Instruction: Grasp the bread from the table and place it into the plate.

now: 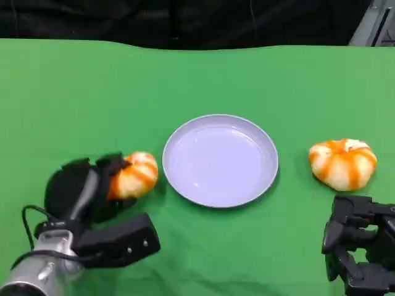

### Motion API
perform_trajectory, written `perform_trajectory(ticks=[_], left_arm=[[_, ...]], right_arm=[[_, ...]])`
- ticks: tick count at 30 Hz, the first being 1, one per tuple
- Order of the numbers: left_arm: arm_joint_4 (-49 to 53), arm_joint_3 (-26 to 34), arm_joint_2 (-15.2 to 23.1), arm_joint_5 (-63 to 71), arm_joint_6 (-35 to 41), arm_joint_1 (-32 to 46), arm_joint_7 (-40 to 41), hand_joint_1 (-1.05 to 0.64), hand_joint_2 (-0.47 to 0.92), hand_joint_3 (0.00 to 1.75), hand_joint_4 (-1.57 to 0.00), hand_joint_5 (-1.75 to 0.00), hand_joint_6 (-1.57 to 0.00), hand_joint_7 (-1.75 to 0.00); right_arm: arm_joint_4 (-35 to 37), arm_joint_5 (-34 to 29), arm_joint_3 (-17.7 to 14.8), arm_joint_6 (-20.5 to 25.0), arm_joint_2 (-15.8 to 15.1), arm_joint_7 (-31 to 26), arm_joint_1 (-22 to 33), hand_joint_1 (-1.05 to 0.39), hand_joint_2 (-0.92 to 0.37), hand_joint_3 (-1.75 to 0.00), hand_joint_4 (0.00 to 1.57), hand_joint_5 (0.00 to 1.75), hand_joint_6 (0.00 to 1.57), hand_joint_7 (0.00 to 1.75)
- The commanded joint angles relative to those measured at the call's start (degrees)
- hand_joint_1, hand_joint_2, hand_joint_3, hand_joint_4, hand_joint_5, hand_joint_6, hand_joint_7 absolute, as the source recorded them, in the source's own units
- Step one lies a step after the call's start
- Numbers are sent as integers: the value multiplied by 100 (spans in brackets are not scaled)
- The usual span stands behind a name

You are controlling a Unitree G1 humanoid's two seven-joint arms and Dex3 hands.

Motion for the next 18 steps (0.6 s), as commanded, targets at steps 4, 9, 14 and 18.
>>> perform_trajectory(ticks=[4, 9, 14, 18], left_arm=[[-1147, 457, 187, -354, 56, 94, -66, -13, 62, 98, -78, -175, -63, -172], [-1866, 431, -3, -291, 131, -52, -313, -13, 57, 101, -79, -175, -65, -171], [-1718, 240, -489, -217, 323, -433, -494, -13, 55, 99, -79, -175, -68, -165], [-1113, 25, -856, -190, 297, -865, -584, -11, 57, 92, -77, -175, -66, -168]], right_arm=[[-28, 71, -37, -10, -30, -24, 19, 5, -53, -122, 87, 172, 85, 145], [3, 77, -37, -27, -40, -10, 11, 5, -53, -123, 86, 173, 85, 145], [16, 23, 1, -52, -43, -9, 13, 5, -52, -123, 85, 173, 85, 145], [-11, -51, 57, -100, 3, -64, 59, 5, -50, -124, 85, 173, 85, 146]])
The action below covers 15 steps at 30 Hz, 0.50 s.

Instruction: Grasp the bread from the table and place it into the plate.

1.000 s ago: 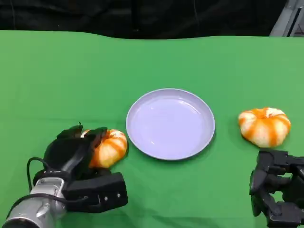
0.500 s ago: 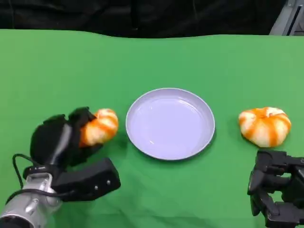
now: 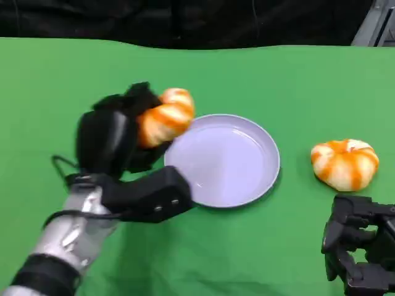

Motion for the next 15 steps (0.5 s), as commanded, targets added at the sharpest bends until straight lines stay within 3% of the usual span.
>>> perform_trajectory(ticks=[1, 5, 7, 15], left_arm=[[677, -194, -277, 74, -48, -542, -82, -10, 57, 91, -77, -175, -65, -168], [1576, -334, -593, 73, -194, -993, -46, -6, 63, 74, -75, -175, -60, -174], [1991, -382, -717, 54, -298, -1140, -55, -6, 75, 55, -73, -175, -59, -173], [3062, -457, -1033, -71, -642, -1382, -322, -6, 84, 50, -72, -175, -72, -147]], right_arm=[[-40, -72, 50, -101, -1, -49, 61, 5, -50, -124, 85, 173, 85, 146], [-25, -120, 96, -154, 36, -69, 65, 5, -49, -125, 87, 173, 85, 146], [-11, -125, 116, -179, 58, -91, 64, 5, -48, -125, 87, 172, 86, 146], [-33, -169, 244, -188, 112, -165, 56, 5, -44, -130, 88, 172, 86, 146]])
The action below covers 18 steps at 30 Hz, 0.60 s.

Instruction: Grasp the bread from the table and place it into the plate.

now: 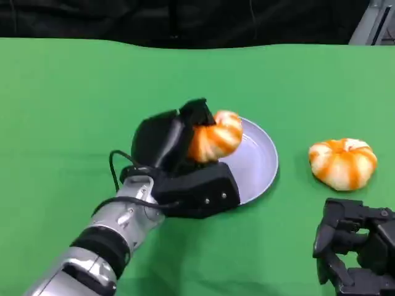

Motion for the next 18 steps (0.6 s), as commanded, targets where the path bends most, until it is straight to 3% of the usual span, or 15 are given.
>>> perform_trajectory(ticks=[1, 3, 5, 6, 7, 8, 11, 15, 18], left_arm=[[474, 24, -67, -191, -253, -209, -455, -8, 88, 44, -70, -159, -77, -120], [570, 58, -70, -301, -297, -229, -759, -10, 91, 41, -76, -127, -91, -76], [602, 53, -22, -384, -301, -265, -1313, -20, 92, 38, -72, -77, -91, -31], [592, 53, 10, -430, -285, -282, -1637, -24, 92, 37, -67, -53, -85, -17], [561, 25, 46, -436, -248, -296, -1890, -36, 92, 36, -51, -26, -69, -7], [523, 2, 77, -440, -214, -304, -2093, -42, 92, 35, -41, -15, -60, -3], [359, -148, 175, -303, -134, -281, -2347, -69, 92, 43, -7, -2, -30, 0], [55, -311, 281, -152, -61, -185, -2189, -93, 92, 58, 0, 0, -8, 0], [-390, -386, 490, -30, -41, -105, -2216, -103, 92, 70, 0, 0, -1, 0]], right_arm=[[-20, -32, 63, -96, 37, -55, 5, 5, -43, -132, 87, 173, 86, 147], [-12, -13, 77, -106, 65, -53, 0, 5, -43, -133, 87, 173, 86, 148], [-3, -9, 78, -115, 92, -54, 1, 4, -42, -133, 88, 173, 86, 148], [0, -18, 76, -123, 94, -53, 2, 4, -42, -133, 88, 174, 86, 148], [-7, -33, 75, -117, 97, -61, 5, 3, -41, -133, 88, 174, 86, 148], [-7, -29, 72, -116, 101, -59, 7, 3, -41, -133, 88, 174, 86, 147], [12, 13, 56, -118, 98, -20, -3, 2, -41, -133, 87, 174, 86, 147], [56, 7, 42, -149, 99, -10, -29, 1, -39, -134, 87, 175, 86, 147], [115, -10, 28, -189, 100, -15, -65, 1, -39, -134, 87, 174, 85, 147]])
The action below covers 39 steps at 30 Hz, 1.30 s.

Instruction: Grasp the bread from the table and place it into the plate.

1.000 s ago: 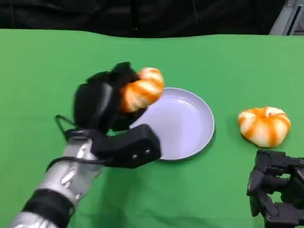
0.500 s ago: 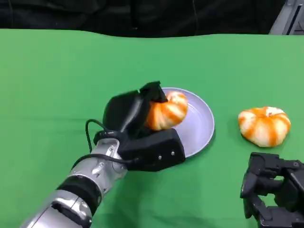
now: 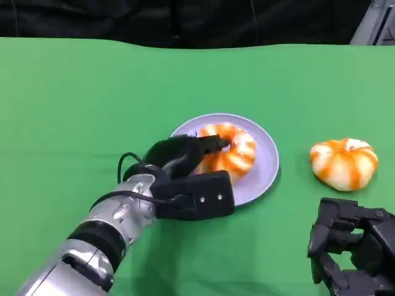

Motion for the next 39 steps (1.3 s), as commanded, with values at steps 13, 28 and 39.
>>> perform_trajectory(ticks=[13, 28, 39], left_arm=[[-4127, 744, 1589, -1078, 639, 1270, -2384, -105, 92, 78, 0, 0, -1, -1], [-3669, 477, 1496, -569, 741, 1167, -2150, -105, 92, 72, 0, 0, -70, -11], [-3266, 219, 1421, 126, 194, 1079, -1029, -105, 92, 71, -94, -23, -16, -3]], right_arm=[[228, -22, -115, -142, -71, -8, -182, 0, -37, -133, 86, 174, 86, 147], [-9, -48, -27, 52, -63, -74, -64, -4, -37, -132, 85, 175, 85, 149], [-60, -41, -2, 44, -58, -92, -61, -7, -36, -132, 86, 174, 86, 146]])
